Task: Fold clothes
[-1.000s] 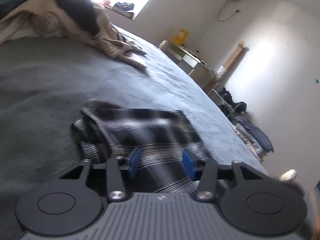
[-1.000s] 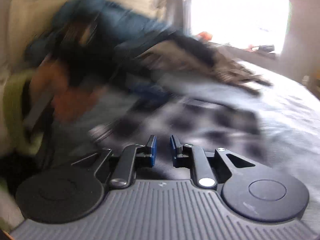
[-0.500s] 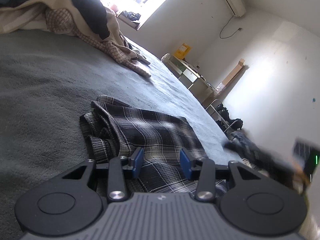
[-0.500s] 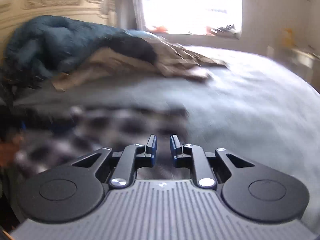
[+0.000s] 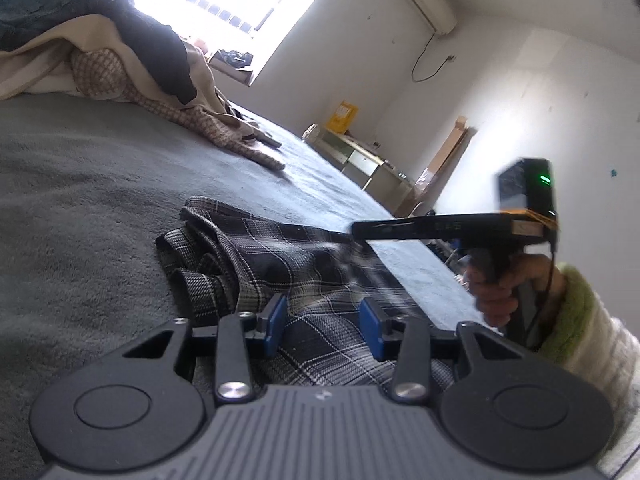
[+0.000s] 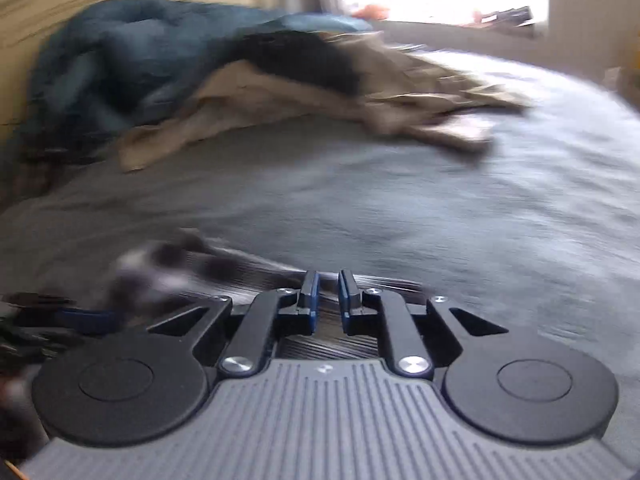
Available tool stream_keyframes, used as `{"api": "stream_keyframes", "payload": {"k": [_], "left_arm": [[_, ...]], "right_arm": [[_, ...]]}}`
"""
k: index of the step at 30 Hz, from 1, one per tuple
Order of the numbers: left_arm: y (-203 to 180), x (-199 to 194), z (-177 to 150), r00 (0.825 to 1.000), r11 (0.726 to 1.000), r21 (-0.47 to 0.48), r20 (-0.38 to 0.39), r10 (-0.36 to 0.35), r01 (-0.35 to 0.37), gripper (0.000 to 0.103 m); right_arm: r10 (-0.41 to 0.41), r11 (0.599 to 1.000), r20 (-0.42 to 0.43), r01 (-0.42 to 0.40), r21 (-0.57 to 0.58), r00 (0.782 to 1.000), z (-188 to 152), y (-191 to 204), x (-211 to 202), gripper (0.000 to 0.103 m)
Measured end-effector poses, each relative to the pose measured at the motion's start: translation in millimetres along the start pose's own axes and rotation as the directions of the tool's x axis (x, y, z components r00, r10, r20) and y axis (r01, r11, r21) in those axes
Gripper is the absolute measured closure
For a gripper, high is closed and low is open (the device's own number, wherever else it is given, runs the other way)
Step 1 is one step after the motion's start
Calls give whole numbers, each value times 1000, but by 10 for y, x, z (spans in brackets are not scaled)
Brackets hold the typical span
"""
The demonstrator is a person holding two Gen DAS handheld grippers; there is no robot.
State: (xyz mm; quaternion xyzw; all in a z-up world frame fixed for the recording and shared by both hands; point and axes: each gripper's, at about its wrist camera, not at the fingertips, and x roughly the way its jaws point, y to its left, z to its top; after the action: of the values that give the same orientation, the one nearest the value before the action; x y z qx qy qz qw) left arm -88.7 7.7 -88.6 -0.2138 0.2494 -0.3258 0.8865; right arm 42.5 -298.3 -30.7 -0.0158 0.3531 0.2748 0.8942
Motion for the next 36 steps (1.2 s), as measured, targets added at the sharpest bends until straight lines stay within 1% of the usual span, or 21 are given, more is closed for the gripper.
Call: {"api": "stream_keyframes", "payload": {"k": [1, 3, 4, 5, 6, 7, 8, 10, 11, 12, 13, 15, 17, 20, 23, 26, 30, 31, 34, 35, 36], "left_arm": [[18, -5, -7, 1000, 1000, -4, 4, -8, 8, 61], [45, -2, -16, 1000, 1000, -5, 14, -20, 20, 61], [54, -4, -23, 1000, 1000, -6, 18, -25, 25, 61], [62, -7, -30, 999, 1000, -6, 21, -30, 30, 61], [73, -14, -38, 999, 999, -8, 25, -36, 37, 61], [84, -21, -46, 999, 999, -11, 28, -43, 43, 61], [103, -26, -56, 998, 998, -18, 33, -52, 53, 61], [156, -36, -54, 996, 996, -51, 39, -74, 76, 61], [184, -40, -50, 996, 994, -68, 42, -84, 87, 61], [205, -55, -45, 995, 992, -86, 47, -91, 95, 61], [230, -85, -25, 994, 988, -111, 54, -98, 103, 61], [295, -160, 39, 991, 977, -173, 75, -111, 123, 58], [383, -242, 150, 988, 966, -226, 117, -99, 123, 53], [548, -128, 274, 995, 946, -311, 67, -76, 93, 52], [715, -8, 397, 998, 918, -392, 12, -57, 57, 54], [882, 113, 521, 998, 883, -468, -44, -43, 17, 56], [1104, 273, 685, 992, 827, -561, -120, -32, -42, 59], [1095, 283, 699, 992, 835, -549, -122, -23, -48, 60], [1049, 304, 732, 993, 863, -501, -119, 5, -65, 66], [1033, 311, 744, 993, 871, -485, -118, 14, -70, 74], [1018, 318, 755, 993, 880, -469, -117, 24, -76, 79]], "right_arm": [[23, 1000, -40, -23, -4, 999, 26, 52, 124, 95], [-33, 998, -98, 29, -47, 995, 66, 125, 442, 96], [-56, 998, -99, 52, -45, 993, 93, 110, 564, 97], [-83, 996, -79, 82, -19, 993, 114, 67, 586, 96], [-104, 995, -52, 104, 5, 993, 151, 50, 537, 91], [-94, 995, -24, 95, 14, 995, 194, 60, 448, 91], [-60, 998, -8, 60, 17, 998, 229, 78, 374, 91], [16, 1000, -20, -16, 18, 1000, 259, 136, 248, 90], [23, 999, -30, -22, 30, 999, 270, 177, 225, 88], [44, 998, -43, -42, 39, 998, 275, 219, 226, 85], [73, 997, -57, -71, 42, 996, 298, 264, 247, 80], [96, 995, -66, -93, 41, 993, 323, 346, 275, 78], [115, 992, -47, -112, 58, 992, 336, 408, 297, 78], [168, 976, 16, -168, 138, 986, 264, 391, 259, 77], [180, 966, 55, -187, 179, 982, 165, 371, 187, 77], [176, 958, 84, -190, 213, 981, 71, 319, 89, 76], [160, 951, 102, -181, 252, 982, -32, 243, 27, 75], [159, 948, 108, -183, 261, 981, -56, 225, 18, 75], [154, 940, 120, -183, 286, 981, -114, 178, -9, 75], [152, 939, 125, -182, 293, 981, -129, 164, -19, 75], [149, 937, 129, -181, 298, 980, -142, 151, -31, 75]]}}
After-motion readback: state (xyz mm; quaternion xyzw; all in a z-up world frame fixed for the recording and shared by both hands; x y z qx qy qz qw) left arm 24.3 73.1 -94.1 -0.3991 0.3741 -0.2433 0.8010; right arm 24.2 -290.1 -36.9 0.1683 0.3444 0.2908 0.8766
